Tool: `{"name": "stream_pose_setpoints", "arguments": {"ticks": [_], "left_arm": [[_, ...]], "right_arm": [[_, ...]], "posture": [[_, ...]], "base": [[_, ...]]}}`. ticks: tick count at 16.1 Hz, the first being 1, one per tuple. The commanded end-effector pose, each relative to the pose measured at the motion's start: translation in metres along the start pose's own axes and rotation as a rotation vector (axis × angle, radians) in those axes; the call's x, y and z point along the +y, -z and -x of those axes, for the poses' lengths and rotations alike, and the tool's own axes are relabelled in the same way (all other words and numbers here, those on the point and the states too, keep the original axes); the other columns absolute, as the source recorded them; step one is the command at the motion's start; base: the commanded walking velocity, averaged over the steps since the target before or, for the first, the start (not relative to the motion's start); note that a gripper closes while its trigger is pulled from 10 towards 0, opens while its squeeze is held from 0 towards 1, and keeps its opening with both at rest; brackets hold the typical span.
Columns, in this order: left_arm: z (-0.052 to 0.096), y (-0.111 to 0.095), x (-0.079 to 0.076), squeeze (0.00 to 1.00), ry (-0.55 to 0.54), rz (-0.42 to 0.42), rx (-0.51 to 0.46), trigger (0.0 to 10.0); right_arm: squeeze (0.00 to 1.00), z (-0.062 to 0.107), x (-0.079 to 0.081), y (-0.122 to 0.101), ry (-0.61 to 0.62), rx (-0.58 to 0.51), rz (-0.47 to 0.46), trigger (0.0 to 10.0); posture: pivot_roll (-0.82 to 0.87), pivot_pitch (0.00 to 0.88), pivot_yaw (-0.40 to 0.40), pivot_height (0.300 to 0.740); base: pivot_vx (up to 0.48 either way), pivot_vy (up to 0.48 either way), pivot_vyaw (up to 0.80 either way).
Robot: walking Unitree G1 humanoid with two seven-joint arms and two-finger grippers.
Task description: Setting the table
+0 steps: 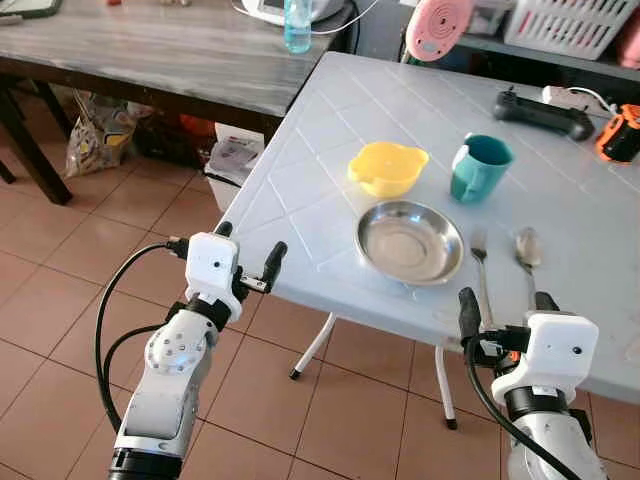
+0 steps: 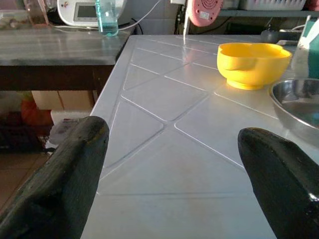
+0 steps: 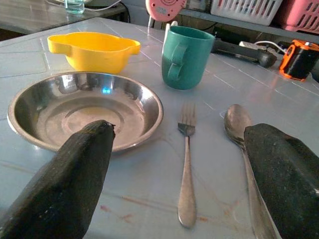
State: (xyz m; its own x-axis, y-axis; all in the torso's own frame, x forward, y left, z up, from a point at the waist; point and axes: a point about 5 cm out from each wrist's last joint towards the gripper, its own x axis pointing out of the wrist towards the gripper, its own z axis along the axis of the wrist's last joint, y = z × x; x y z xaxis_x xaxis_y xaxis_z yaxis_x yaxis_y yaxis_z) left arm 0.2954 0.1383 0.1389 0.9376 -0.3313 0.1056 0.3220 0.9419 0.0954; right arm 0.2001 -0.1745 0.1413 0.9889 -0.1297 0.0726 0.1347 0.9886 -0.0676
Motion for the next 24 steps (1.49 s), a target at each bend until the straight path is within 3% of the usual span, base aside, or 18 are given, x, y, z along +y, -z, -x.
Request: {"name": "stream_pose_setpoints", "arguments": {"ticks": [1, 19, 24], "left_arm": [[0.0006, 0.0026, -0.0037, 0.0, 0.015, 0.004, 0.017, 10.0], [0.0017, 0.0077, -0.0053, 0.0, 0.031, -0.006, 0.039, 10.0], [0.0055, 0.0106, -0.0085, 0.0, 0.114, -0.018, 0.055, 10.0]], "right_arm": [[0.0, 0.0015, -0.0009, -0.003, -0.006, -0.012, 0.008, 10.0], [0.0, 0.0012, 0.0016, -0.0019, -0.01, -0.007, 0.01, 10.0], [0.0, 0.002, 0.0025, -0.0021, -0.008, -0.002, 0.007, 10.0]], "posture": [[0.03, 0.143, -0.041, 0.74], [0.02, 0.145, -0.039, 0.74], [0.03, 0.15, -0.038, 0.74]], "base": [[0.289, 0.0, 0.0], [0.304, 0.0, 0.0], [0.052, 0.0, 0.0]]}}
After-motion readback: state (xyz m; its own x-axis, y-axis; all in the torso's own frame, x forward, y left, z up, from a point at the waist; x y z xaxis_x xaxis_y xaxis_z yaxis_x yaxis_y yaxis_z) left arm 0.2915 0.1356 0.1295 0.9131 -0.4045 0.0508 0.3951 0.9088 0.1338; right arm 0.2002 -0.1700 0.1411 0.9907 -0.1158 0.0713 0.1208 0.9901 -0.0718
